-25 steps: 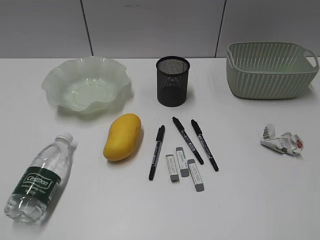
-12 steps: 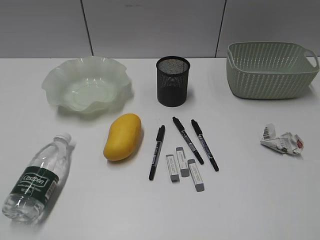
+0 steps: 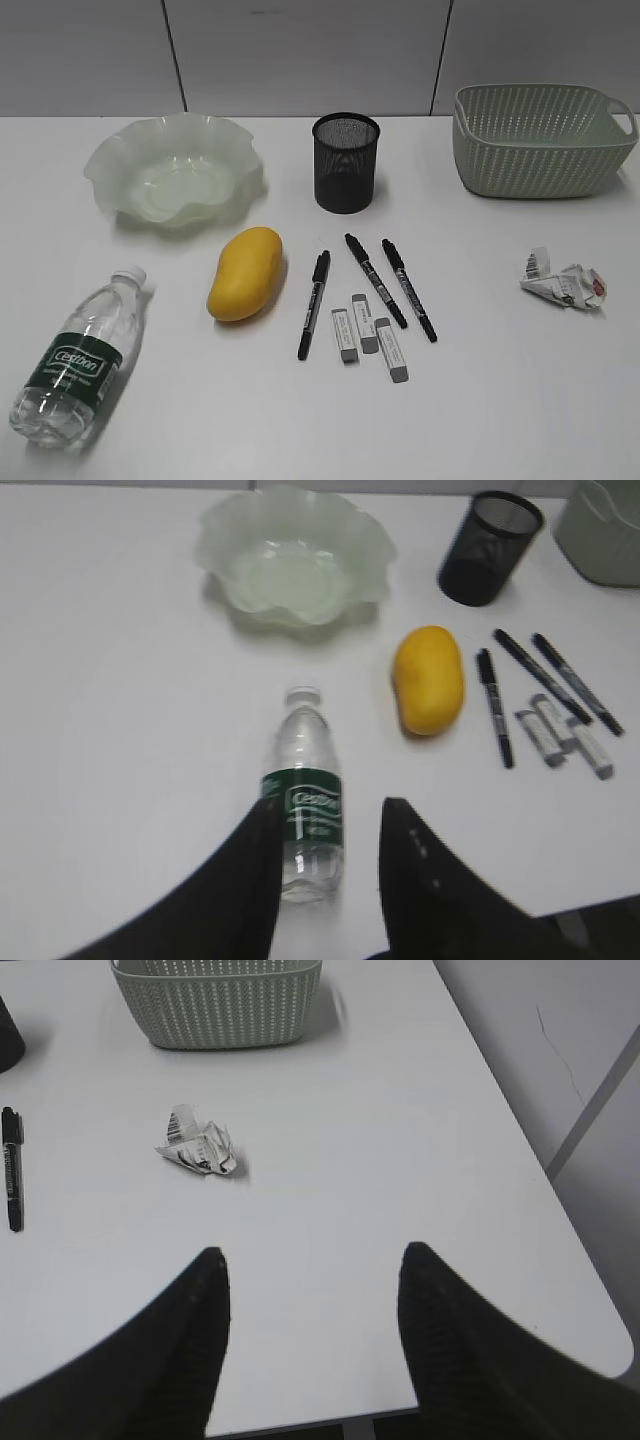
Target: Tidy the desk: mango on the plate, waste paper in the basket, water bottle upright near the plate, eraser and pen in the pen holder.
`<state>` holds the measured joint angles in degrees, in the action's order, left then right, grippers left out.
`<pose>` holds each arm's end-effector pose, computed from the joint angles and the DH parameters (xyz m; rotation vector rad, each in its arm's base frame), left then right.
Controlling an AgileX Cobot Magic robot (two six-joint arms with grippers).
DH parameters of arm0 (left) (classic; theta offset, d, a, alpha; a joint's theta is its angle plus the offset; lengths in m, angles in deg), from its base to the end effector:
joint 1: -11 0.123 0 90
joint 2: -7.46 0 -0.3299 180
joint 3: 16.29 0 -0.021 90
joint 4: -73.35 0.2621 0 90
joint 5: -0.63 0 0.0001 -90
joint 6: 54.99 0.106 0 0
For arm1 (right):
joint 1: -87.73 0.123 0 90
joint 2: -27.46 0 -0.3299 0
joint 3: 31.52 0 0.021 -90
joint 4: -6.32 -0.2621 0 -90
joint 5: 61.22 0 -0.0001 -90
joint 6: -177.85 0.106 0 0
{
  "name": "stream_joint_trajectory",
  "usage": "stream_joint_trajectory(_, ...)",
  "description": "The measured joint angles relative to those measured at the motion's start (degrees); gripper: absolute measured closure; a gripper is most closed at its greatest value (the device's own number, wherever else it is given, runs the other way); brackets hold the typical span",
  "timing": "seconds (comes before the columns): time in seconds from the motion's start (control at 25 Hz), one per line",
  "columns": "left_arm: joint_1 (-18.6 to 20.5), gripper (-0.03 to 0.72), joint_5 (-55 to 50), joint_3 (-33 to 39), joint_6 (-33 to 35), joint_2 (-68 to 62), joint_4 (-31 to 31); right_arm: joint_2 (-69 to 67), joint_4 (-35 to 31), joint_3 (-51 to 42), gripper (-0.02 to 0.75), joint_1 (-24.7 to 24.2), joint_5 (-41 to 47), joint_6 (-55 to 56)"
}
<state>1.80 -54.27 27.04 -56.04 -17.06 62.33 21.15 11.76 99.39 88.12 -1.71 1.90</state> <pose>0.0202 -0.0201 0.3222 0.1259 2.1410 -0.3378 -0.0282 -0.0089 0.2810 0.0680 2.0014 -0.0632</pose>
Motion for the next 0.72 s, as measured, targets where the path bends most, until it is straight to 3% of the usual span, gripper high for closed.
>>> stream_joint_trajectory(0.2,0.0,0.415,9.63,-5.53,18.57,-28.76,-15.96,0.0,0.0,0.0,0.304,0.0,0.0,0.0)
stream_joint_trajectory(0.28,-0.76,0.379,11.24,-8.2,21.91,-39.43,-19.25,0.0,0.0,0.0,0.304,0.0,0.0,0.0)
stream_joint_trajectory(0.4,-4.93,0.252,12.17,-12.73,23.65,-51.07,-20.13,0.0,-0.12,0.0,0.304,0.0,0.0,0.0)
stream_joint_trajectory(0.52,-12.23,0.19,16.61,-16.01,21.01,-59.6,-19.06,0.0,-0.12,0.0,0.304,0.0,0.0,0.0)
stream_joint_trajectory(0.72,-23.03,0.172,25.8,-21.13,1.05,-72.45,-3.35,0.0,-0.19,0.0,0.304,0.0,0.0,0.0)
